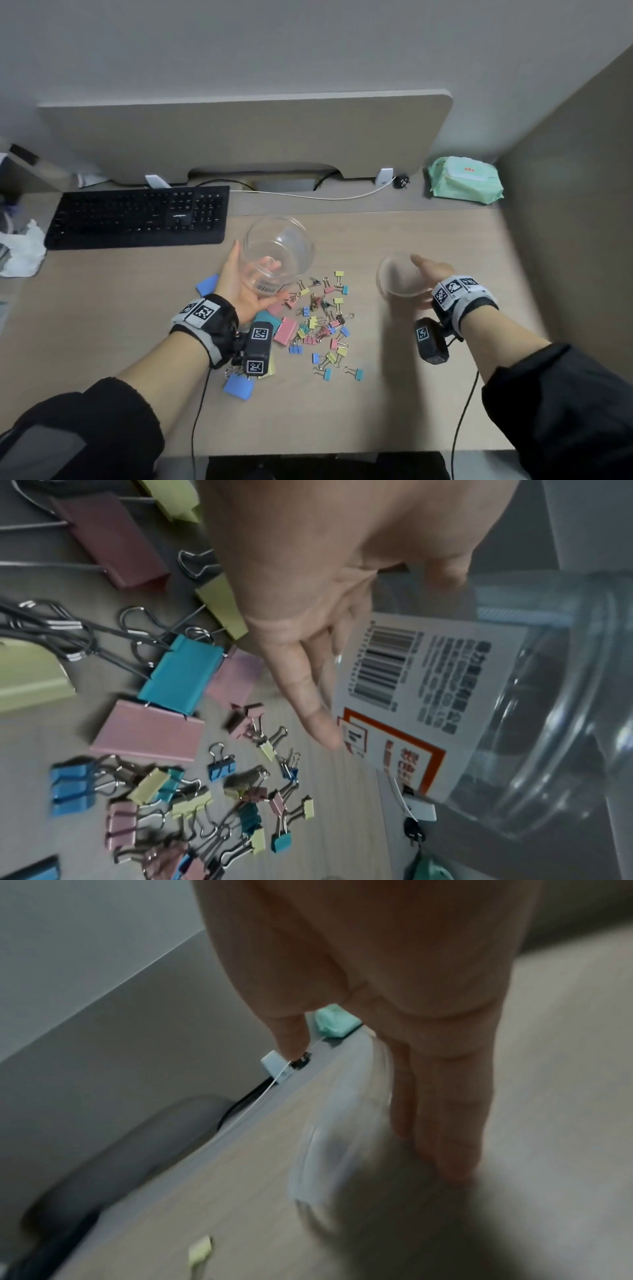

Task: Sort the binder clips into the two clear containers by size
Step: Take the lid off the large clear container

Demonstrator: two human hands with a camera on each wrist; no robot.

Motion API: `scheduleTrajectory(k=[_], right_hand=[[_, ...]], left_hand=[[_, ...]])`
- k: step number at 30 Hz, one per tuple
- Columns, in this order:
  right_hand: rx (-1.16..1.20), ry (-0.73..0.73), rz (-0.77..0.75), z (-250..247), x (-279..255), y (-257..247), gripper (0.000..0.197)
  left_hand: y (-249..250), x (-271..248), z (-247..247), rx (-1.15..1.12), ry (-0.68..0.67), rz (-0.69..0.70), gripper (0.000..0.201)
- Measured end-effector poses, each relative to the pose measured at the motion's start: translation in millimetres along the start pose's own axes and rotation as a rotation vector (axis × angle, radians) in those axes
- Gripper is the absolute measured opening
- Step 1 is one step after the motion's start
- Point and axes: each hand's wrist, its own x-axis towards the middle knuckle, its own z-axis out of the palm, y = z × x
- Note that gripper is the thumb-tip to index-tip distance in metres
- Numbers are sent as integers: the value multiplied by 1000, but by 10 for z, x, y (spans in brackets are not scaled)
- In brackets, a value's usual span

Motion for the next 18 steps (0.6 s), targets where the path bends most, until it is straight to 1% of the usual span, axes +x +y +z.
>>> scheduleTrajectory(k=[3,5,6,8,13,16,18], right_hand=[[-238,126,-142,62,-263,-168,74],[-373,190,-250,160,-399,-287,68],[-427,182,-313,253,-440,-343,66],[-529,100,-421,506,-551,-451,65],[-732,-187,-682,1340,-1073,-598,57],[-1000,-360,-818,1855,-1368,-583,61],[-1173,-397,-938,2138,-1489,-497,65]], left_hand=[[73,-46,-102,-19,19,22,80],[133,-82,-193,-31,30,40,78],[165,-107,-256,-38,37,46,77],[218,-163,-390,-53,52,60,75],[307,-296,-802,-113,105,77,76],[355,-376,-1065,-157,123,84,74],[368,-416,-1211,-190,135,88,74]])
